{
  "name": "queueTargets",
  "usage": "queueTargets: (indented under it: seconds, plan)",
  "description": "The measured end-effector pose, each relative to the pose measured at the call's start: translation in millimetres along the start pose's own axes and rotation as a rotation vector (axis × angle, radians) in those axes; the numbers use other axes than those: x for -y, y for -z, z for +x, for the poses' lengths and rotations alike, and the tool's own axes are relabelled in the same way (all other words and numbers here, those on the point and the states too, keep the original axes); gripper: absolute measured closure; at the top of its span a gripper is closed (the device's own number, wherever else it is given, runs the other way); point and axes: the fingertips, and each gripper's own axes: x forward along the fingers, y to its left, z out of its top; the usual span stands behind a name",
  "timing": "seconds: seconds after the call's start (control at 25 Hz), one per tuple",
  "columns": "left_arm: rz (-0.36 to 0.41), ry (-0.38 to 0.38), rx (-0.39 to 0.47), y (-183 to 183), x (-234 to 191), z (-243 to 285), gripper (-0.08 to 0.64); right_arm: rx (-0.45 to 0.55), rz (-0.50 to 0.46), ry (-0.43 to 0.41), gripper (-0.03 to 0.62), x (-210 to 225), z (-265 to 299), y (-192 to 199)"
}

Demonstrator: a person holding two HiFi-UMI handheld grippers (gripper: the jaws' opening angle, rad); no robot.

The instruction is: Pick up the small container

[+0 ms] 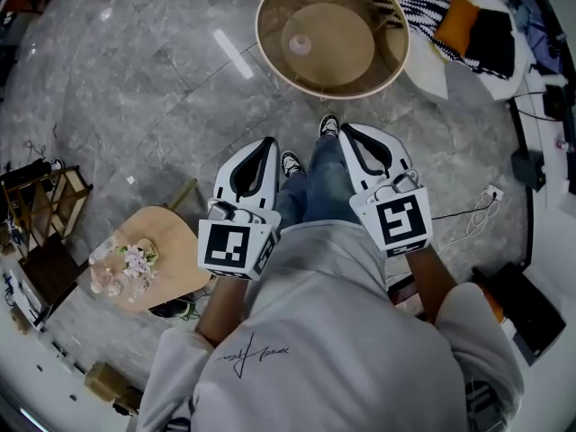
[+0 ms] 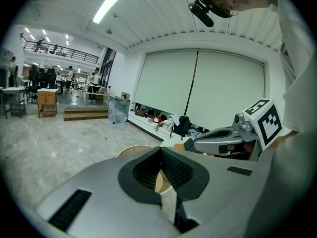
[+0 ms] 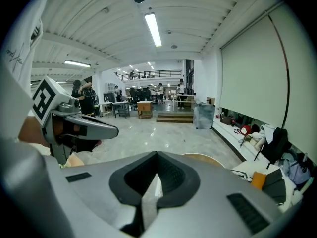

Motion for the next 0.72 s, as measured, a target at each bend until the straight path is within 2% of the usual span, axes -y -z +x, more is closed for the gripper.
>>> queueTargets:
  seconds: [0.32,0.48,0.72]
  plan:
    - [-0.018,-0.003,-0.033,3.8,2.8,29.3,0.543,-0.018,0.015,-0.048,0.581,21.0,20.6,10.5]
    - [-0.025,-0.030,-0.070,7.1,2.8,43.4,0.543,-0.027,0.008,-0.065,0.581,39.0,29.0,19.4]
    - [-0.103,-0.041,-0.030,14.7,-8.2,60.9,0.543,-0.031,0.037,-0.082,0.581,57.5,52.2,35.7]
